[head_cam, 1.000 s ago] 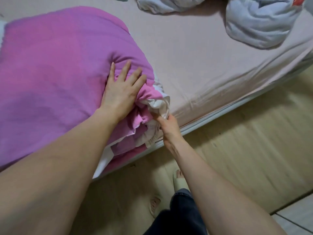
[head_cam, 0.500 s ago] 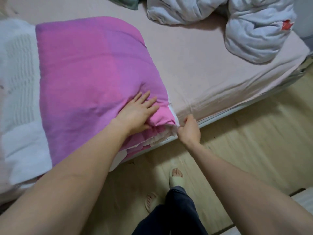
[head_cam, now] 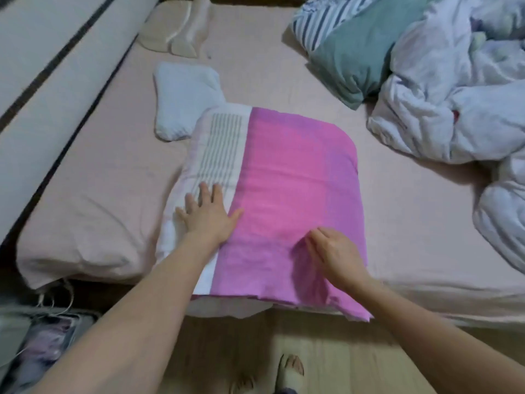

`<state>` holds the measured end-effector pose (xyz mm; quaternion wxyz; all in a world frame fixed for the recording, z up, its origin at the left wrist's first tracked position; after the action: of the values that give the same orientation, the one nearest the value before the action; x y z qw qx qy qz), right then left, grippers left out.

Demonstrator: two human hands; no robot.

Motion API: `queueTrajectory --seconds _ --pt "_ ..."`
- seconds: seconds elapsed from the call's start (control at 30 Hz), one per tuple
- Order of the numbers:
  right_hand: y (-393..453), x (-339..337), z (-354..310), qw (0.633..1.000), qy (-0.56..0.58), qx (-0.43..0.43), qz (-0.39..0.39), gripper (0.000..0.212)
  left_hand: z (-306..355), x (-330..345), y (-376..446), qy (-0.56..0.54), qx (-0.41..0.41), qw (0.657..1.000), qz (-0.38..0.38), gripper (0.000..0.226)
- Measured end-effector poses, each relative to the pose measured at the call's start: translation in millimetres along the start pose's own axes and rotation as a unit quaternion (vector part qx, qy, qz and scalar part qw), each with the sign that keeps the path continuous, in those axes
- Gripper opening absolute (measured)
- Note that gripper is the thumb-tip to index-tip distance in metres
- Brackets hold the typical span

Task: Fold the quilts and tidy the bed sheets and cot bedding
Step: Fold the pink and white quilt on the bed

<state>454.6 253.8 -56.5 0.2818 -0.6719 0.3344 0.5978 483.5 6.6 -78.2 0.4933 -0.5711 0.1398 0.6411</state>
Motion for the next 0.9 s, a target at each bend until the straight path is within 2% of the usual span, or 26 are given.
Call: queueTrajectory --seconds 0.03,0.1,0.17,0.27,0.37,0.47,0.5,0.57,0.6,0.67,0.73,0.77,0.83,0.9 --pt "25.9 -11.2 -10.7 0.999 -0.013 -0.032 0.0 0.018 -5.5 -10.5 2.8 -0.032 -0.025 0.999 0.011 0.095" --pt "79.6 -12.8 -43.3 0.986 -0.078 -0.131 -0.066 0.053 -18.5 -24.5 8.8 -0.105 -0.074 0.992 0.014 0.114" --pt "137.5 -2.1 -89.2 0.936 -0.196 -0.265 -0.12 0.087 -44.8 -31.3 19.2 -0.163 -0.124 0.979 0.016 0.135" --pt "205.3 4.4 -151.6 0.859 -0.299 -0.401 -0.109 0.106 -79.1 -24.1 37.8 -0.258 -0.174 0.95 0.021 0.153" --pt "260.9 29.9 -210.7 0.796 -0.356 -0.477 -0.11 0.116 -96.5 -5.1 71.6 -0.359 -0.151 0.921 -0.006 0.147" --pt "299.9 82.5 -255.2 0.743 -0.389 -0.523 -0.153 0.122 -120.8 12.3 114.8 -0.376 -0.136 0.915 -0.047 0.136" --pt "304.7 99.0 -258.1 0.738 -0.388 -0.522 -0.18 0.121 -125.3 16.0 123.7 -0.376 -0.126 0.916 -0.056 0.128" --pt "323.1 139.2 -265.0 0.742 -0.372 -0.51 -0.226 0.111 -151.8 27.1 144.5 -0.375 -0.139 0.915 -0.058 0.1" --pt "327.1 146.7 -258.0 0.757 -0.359 -0.495 -0.233 0.108 -155.1 29.9 145.4 -0.364 -0.146 0.918 -0.057 0.091" --pt "343.2 165.6 -260.3 0.769 -0.339 -0.494 -0.224 0.106 -174.6 37.9 158.5 -0.353 -0.171 0.918 -0.056 0.084" --pt "363.0 172.3 -259.6 0.796 -0.333 -0.468 -0.192 0.105 -180.1 41.8 173.4 -0.351 -0.167 0.917 -0.091 0.083" --pt "378.0 167.9 -255.5 0.825 -0.333 -0.428 -0.157 0.102 -177.0 41.1 180.2 -0.347 -0.153 0.916 -0.128 0.084" --pt "419.4 146.1 -228.6 0.888 -0.36 -0.274 -0.085 0.091 -164.3 37.6 196.8 -0.332 -0.124 0.912 -0.205 0.098" --pt "444.4 133.0 -196.2 0.901 -0.401 -0.114 -0.118 0.091 -153.0 33.1 206.9 -0.299 -0.126 0.911 -0.256 0.121"
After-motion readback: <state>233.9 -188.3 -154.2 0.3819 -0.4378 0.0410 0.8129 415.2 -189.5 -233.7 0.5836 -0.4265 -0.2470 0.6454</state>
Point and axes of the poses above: each hand's wrist, its own y-axis towards the middle knuckle, its own x-axis out of the palm, z = x × y, the point moved 10 cm from there along y, towards the middle knuckle, and after that the axes turned 12 degrees about -y, right-handed, at the moved point
